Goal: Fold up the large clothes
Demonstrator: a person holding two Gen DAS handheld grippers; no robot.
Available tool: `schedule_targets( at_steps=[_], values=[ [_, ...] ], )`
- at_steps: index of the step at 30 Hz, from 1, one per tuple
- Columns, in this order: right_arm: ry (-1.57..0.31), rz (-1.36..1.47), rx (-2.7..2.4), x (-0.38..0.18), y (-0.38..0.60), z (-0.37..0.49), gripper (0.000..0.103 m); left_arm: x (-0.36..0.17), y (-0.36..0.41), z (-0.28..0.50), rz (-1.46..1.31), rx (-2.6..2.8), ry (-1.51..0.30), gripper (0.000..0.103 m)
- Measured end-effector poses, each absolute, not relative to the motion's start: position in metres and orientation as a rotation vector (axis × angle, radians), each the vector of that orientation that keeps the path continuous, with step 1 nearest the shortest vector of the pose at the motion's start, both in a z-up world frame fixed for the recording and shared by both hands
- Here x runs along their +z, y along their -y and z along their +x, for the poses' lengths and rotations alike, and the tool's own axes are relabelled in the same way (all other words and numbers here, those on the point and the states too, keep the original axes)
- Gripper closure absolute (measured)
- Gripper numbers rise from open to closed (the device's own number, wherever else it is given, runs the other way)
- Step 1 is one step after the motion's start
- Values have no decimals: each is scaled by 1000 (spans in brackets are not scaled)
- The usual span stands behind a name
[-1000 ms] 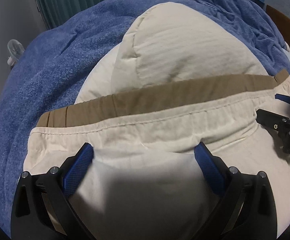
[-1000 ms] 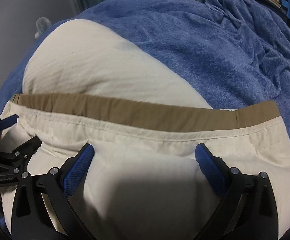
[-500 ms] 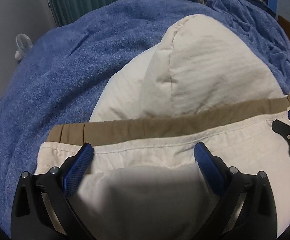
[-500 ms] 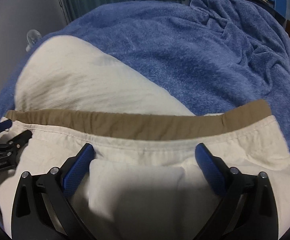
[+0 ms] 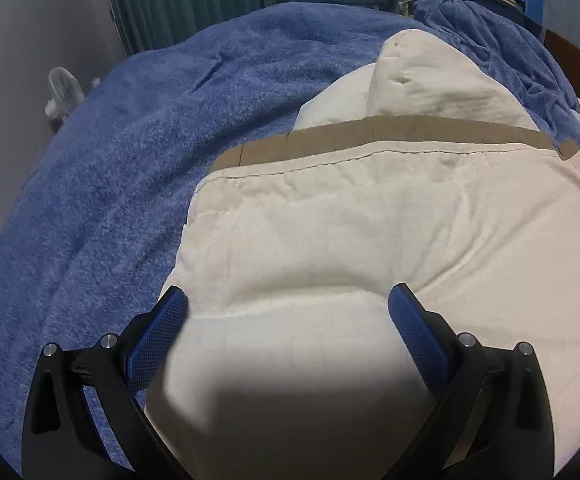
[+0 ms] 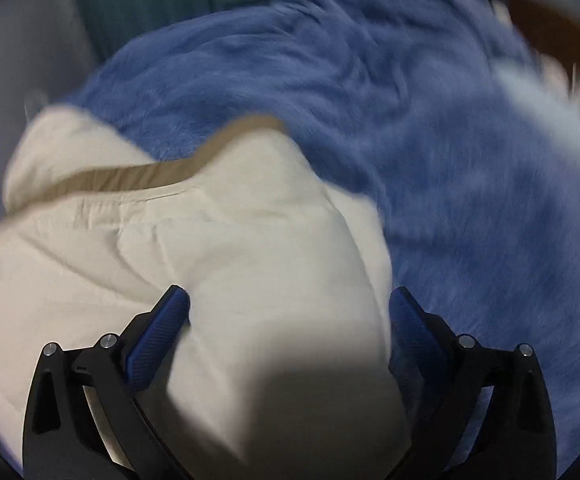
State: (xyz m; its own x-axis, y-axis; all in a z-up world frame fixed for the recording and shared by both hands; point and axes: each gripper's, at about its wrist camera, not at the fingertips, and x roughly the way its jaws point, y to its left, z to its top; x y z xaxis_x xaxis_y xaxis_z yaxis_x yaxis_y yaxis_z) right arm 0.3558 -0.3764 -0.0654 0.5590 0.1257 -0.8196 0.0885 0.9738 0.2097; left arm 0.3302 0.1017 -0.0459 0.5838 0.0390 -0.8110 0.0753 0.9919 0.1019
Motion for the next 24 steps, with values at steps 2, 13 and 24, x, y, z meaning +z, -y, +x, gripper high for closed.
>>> schedule_targets(
  at_steps=[2,13,24],
  values=[
    [-962,244,13,-63,377,350,7,-42,-102,328,156,2,-935,6],
    [-735,-92,281,-7,267,241,7,-17,-50,215,225,-155,-897,6],
    [-829,-99,95,-43,322,220,7,-46,-74,185,223,-120,-946,6]
  ],
)
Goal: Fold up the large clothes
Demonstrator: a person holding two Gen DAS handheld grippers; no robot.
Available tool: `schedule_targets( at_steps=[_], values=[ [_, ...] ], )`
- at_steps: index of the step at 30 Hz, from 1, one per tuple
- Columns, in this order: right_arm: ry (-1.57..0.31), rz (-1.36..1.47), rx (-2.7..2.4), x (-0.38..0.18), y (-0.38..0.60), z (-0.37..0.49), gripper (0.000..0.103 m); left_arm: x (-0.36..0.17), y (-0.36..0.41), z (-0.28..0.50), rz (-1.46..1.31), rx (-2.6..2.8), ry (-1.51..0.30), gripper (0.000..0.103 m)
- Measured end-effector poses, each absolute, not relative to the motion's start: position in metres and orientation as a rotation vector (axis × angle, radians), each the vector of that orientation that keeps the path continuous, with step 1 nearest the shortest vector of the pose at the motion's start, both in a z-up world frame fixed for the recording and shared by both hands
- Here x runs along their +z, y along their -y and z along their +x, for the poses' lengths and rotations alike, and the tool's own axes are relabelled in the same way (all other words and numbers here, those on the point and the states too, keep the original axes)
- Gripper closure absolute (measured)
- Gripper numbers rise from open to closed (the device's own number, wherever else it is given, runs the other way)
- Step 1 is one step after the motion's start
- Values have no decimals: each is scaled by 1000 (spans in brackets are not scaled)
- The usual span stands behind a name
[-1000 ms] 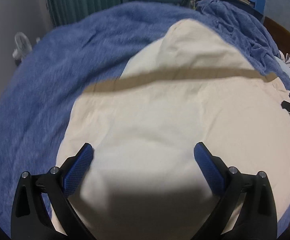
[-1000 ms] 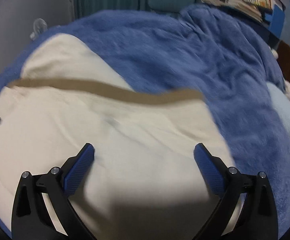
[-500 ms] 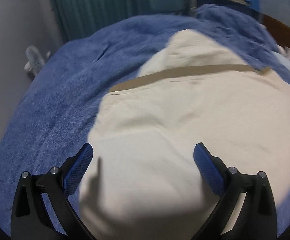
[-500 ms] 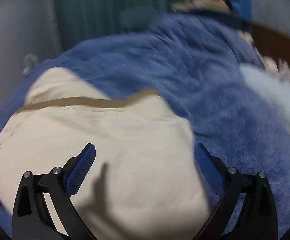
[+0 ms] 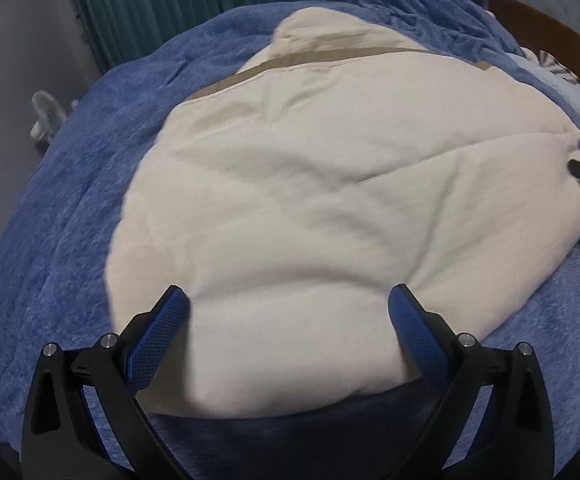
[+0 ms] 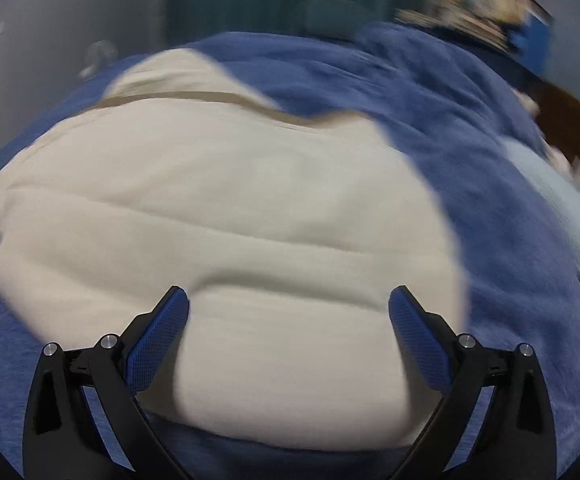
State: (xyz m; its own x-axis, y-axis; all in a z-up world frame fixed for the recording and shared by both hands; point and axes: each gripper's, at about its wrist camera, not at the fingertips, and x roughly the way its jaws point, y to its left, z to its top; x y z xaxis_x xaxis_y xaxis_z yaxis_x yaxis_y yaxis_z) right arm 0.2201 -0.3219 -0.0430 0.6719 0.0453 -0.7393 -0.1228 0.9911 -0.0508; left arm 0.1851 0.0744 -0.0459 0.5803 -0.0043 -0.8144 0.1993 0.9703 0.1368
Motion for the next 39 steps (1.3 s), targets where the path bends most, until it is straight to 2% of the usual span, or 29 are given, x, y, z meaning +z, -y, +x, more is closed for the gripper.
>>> schedule_targets(
  at_steps=[5,8,12,16,19,22,29,30,32,33,36,39],
  values=[
    [-880,43,44,-50,361,221,7,-35,-104,184,170,-59,-933,6],
    [-837,-1,52,-32,354,228,7,-8,-111,194,170,-73,-858,6],
    [-806,-64,53,-13,350,262,7,7,-135,244,30,-146,-876,6],
    [-833,-102,71,-9,349,309,8,-7,-155,302,-35,-205,-917,8],
    [-836,-167,59,-13,347,333,12,-32,-162,331,39,-180,-965,17],
    [-906,-223,79,-35,348,362,11,-55,-173,342,10,-239,-1013,16],
    [-952,-22,183,-58,376,360,11,-81,-200,343,-125,-364,-986,17],
    [-946,-6,191,-58,379,358,11,-81,-200,343,-129,-374,-979,18],
    [-922,-22,201,-54,381,351,15,-80,-201,342,-147,-432,-958,37],
    [-908,-46,203,-53,379,347,18,-78,-200,341,-157,-450,-953,41],
    [-872,-136,211,-47,374,334,19,-77,-201,333,-160,-449,-955,42],
    [-895,-87,241,-48,385,332,19,-75,-204,328,-184,-459,-964,44]
  ],
)
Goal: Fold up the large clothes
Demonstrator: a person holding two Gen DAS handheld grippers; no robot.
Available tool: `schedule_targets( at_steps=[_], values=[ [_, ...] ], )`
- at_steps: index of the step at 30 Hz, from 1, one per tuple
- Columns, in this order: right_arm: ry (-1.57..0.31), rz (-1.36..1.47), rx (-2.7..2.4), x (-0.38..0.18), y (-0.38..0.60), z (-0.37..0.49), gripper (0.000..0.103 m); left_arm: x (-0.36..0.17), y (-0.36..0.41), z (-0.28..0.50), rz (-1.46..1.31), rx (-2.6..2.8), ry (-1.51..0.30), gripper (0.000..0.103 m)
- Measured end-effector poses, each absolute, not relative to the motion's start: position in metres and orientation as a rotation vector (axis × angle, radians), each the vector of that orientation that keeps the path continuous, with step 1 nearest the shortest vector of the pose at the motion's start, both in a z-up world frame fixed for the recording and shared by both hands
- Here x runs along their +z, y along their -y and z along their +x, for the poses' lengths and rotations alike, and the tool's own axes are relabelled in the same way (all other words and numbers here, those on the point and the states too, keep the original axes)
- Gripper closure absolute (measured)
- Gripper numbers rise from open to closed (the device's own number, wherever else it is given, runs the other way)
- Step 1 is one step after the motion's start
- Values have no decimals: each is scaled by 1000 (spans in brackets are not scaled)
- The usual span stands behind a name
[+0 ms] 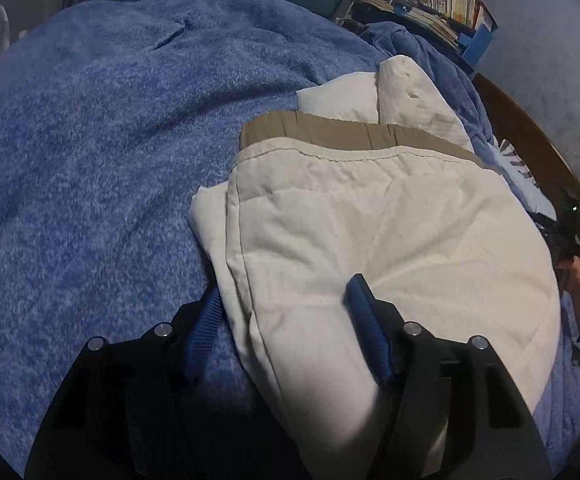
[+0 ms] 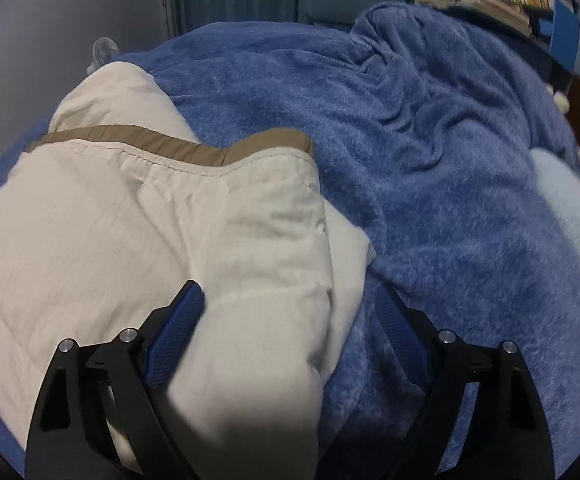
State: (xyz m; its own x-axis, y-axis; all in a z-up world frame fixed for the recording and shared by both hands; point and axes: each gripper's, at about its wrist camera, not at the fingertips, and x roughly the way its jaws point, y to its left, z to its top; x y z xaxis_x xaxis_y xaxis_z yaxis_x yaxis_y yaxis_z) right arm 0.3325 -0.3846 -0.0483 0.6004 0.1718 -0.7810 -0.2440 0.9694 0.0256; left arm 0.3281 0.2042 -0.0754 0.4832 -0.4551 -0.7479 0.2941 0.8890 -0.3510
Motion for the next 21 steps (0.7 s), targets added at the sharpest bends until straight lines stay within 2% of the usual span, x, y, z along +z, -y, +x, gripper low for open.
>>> schedule_targets(
  at_steps=[10,11,12,13,15,16,17,19,21],
  values=[
    [-1106,424,396,-95,428,389,19,-95,-209,356,-345,-527,-975,44],
    [-1106,461,409,-100,429,394,24,-97,-208,359,-351,-533,-970,44],
    [-1098,500,422,-102,427,397,34,-99,-206,363,-362,-537,-969,44],
    [-1092,503,419,-101,425,398,38,-100,-206,365,-371,-537,-971,44],
    [-1063,479,433,-93,417,395,61,-98,-203,368,-392,-533,-958,56],
    [-1050,465,435,-89,416,392,65,-93,-204,367,-397,-535,-942,71],
    [-1026,443,438,-81,414,386,73,-88,-203,365,-394,-540,-929,81],
    [-970,371,429,-65,408,373,82,-78,-201,359,-374,-550,-902,90],
    [-924,307,411,-50,401,362,87,-65,-196,351,-317,-556,-878,93]
  ],
)
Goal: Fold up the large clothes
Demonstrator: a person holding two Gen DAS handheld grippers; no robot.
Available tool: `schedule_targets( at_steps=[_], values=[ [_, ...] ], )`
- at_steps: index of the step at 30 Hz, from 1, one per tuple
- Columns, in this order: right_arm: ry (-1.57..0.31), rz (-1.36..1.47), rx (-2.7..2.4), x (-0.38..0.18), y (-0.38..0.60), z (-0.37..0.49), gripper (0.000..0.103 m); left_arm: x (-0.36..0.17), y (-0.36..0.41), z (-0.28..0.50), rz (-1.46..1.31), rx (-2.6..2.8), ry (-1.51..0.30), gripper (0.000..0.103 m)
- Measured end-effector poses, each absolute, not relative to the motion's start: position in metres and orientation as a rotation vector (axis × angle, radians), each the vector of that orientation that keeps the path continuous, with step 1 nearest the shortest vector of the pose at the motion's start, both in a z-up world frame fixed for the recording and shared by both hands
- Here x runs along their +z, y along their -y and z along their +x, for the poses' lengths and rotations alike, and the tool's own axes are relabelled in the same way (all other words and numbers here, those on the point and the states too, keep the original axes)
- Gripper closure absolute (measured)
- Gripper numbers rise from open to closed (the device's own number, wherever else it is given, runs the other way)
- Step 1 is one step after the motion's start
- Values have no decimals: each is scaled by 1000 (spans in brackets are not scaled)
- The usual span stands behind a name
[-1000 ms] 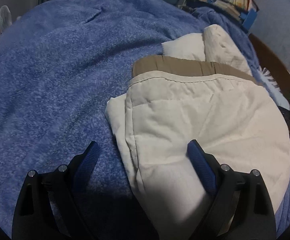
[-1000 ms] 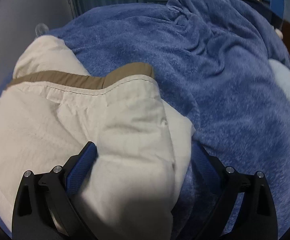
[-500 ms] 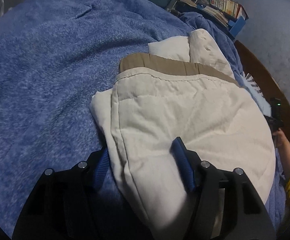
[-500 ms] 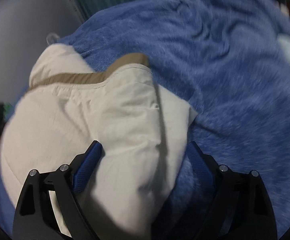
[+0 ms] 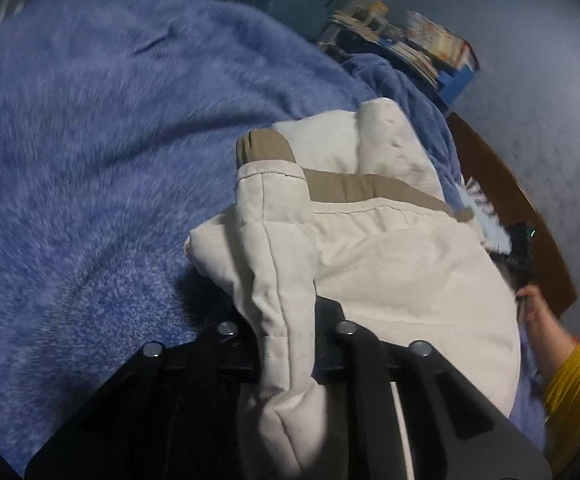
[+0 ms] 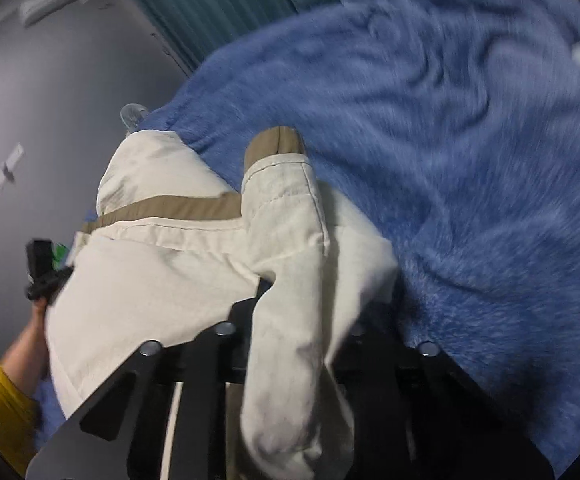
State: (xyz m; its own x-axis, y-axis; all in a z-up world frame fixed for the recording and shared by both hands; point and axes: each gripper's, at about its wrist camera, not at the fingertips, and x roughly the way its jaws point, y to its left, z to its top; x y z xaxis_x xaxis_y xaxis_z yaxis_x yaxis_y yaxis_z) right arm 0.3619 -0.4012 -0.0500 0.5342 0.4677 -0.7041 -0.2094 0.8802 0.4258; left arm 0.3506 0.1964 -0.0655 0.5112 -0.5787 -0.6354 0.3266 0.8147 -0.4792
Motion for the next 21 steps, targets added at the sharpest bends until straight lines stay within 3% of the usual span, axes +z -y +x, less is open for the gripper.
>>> schedule_targets(
  at_steps=[9,21],
  values=[
    [-706,241,378,17,396,304,93,1,-189,302,-243,-576,-747,97],
    [-484,264,426,126,396,172,93,104,-197,170,-273,-685,-541,98]
  ],
)
